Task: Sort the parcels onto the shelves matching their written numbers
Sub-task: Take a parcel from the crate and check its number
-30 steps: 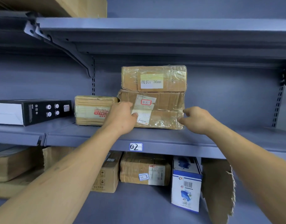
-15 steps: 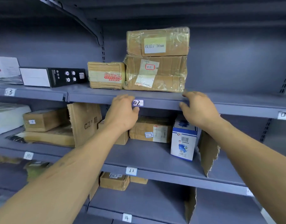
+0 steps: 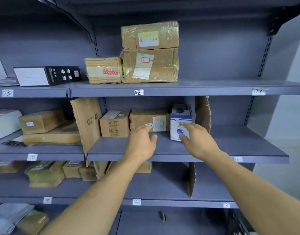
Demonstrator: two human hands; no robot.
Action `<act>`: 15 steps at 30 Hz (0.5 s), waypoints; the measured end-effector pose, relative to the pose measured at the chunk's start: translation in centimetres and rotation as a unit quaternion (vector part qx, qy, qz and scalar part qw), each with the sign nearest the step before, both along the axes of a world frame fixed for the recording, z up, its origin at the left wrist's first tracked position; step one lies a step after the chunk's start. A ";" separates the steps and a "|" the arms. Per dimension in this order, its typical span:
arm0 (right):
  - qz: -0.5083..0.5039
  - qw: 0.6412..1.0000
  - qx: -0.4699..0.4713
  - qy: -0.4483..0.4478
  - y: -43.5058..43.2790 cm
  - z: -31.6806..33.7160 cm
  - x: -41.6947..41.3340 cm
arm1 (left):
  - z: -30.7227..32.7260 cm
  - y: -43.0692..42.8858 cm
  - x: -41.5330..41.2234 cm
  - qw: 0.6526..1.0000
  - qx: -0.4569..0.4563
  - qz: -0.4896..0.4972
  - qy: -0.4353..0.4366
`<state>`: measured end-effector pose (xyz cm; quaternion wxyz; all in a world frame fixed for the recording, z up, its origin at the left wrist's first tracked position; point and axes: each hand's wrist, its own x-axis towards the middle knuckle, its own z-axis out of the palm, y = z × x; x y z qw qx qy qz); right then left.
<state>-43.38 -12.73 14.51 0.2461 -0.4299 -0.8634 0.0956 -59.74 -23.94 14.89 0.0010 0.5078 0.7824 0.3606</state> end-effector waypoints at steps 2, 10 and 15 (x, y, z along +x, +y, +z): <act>-0.013 0.999 -0.035 -0.016 -2.0 -1.6 0.8 | -1.7 -0.9 0.9 1.000 -0.017 -0.018 -0.013; -0.066 0.987 -0.136 -0.048 -8.8 -9.8 6.9 | -9.4 -3.7 6.9 0.990 -0.086 -0.099 -0.043; -0.119 0.971 -0.200 -0.057 -11.7 -15.4 12.1 | -14.9 -4.6 12.8 0.974 -0.143 -0.161 -0.076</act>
